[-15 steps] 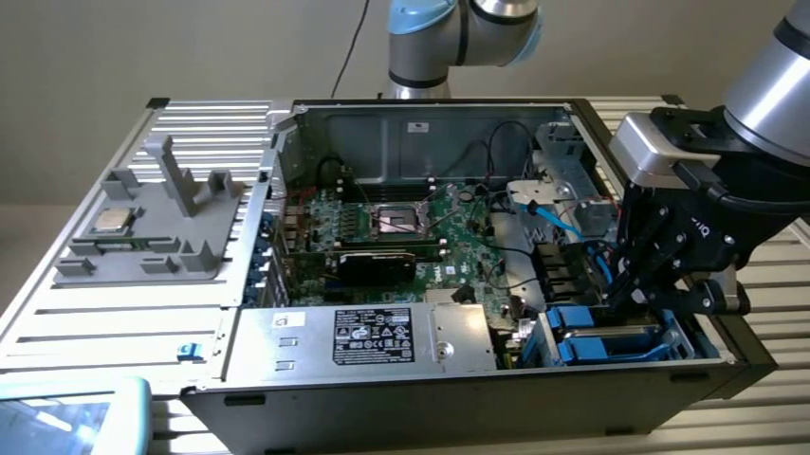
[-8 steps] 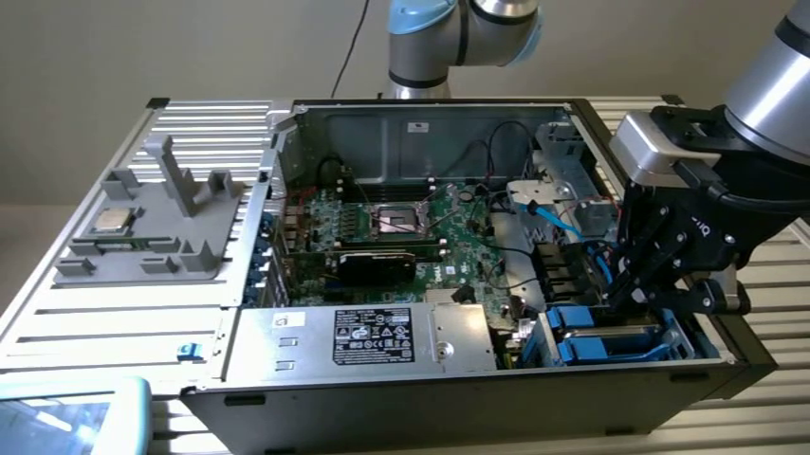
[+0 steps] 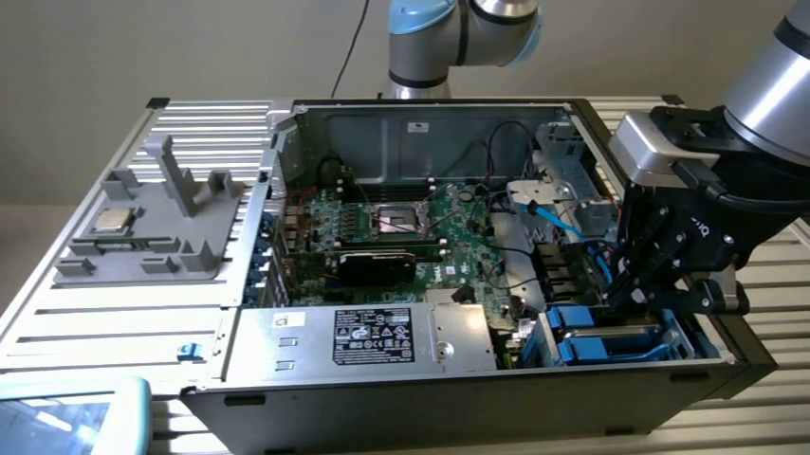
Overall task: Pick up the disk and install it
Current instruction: 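Insert the first disk wire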
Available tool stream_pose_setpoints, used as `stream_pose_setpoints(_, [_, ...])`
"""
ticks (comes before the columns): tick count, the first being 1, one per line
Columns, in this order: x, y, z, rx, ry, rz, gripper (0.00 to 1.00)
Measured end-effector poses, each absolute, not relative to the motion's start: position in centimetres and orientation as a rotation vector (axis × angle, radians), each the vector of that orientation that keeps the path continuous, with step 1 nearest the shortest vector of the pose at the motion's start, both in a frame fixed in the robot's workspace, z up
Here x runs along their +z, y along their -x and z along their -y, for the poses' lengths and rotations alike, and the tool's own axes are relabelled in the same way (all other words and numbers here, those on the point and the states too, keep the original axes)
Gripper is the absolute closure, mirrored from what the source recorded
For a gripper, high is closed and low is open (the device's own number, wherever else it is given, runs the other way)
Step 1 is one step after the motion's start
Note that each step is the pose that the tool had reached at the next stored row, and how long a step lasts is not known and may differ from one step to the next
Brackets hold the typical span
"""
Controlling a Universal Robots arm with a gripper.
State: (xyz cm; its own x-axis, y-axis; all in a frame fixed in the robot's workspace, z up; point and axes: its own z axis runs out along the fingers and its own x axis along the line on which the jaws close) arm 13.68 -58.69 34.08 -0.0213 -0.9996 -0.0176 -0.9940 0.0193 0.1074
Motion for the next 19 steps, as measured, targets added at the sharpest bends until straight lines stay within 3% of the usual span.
stream_pose_setpoints(19, [33.91,-13.7,58.78,-0.137,-2.148,2.202,0.85])
